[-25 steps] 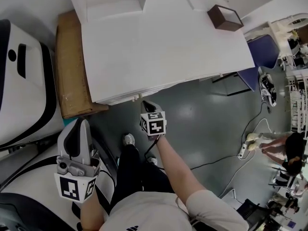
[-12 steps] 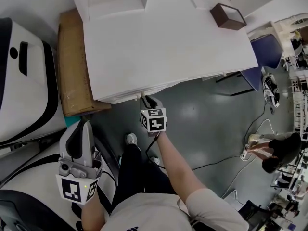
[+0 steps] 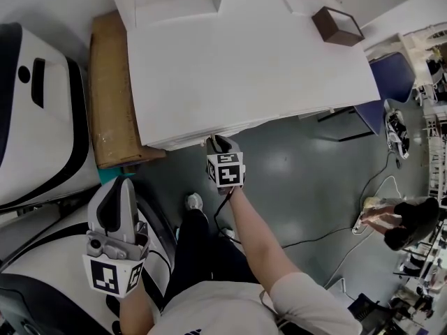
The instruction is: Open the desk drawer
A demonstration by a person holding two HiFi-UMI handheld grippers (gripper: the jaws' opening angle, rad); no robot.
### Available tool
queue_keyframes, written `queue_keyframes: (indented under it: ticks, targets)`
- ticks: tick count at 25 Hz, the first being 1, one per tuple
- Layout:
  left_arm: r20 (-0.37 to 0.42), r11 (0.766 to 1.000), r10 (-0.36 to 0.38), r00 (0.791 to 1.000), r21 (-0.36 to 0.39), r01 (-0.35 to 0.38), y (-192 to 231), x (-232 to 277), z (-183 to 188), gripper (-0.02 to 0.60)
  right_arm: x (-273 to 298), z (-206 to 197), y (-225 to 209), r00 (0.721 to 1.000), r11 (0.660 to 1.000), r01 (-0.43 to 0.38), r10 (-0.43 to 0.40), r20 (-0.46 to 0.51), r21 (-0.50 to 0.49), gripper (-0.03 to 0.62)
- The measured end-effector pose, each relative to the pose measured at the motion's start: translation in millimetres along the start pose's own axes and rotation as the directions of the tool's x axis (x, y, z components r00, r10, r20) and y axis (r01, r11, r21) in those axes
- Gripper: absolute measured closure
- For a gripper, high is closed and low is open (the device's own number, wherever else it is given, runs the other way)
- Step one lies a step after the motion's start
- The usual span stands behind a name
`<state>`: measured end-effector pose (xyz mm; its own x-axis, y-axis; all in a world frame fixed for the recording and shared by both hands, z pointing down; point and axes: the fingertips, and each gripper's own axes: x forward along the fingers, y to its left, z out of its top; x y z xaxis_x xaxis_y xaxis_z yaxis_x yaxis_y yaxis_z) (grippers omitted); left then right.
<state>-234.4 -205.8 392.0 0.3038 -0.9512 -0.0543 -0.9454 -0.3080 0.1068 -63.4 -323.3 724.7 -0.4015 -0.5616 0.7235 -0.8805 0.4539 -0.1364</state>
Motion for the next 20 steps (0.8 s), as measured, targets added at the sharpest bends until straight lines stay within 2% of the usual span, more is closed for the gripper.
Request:
queue_keyframes:
  ticks: [5, 20]
  targets:
    - [0.007, 1.0, -0.012, 1.0, -0.006, 0.012, -3, 3, 0, 0.577, -4, -3, 1, 1.0, 1.0, -0.005, 0.005, 0.005, 0.029, 0.52]
    - [0.018, 0.999, -0.039, 0.999, -0.004, 0.039, -22, 10, 3, 0.577, -28, -30, 6, 1.0, 0.999, -0.024, 0.024, -0.002, 0.028, 0.522]
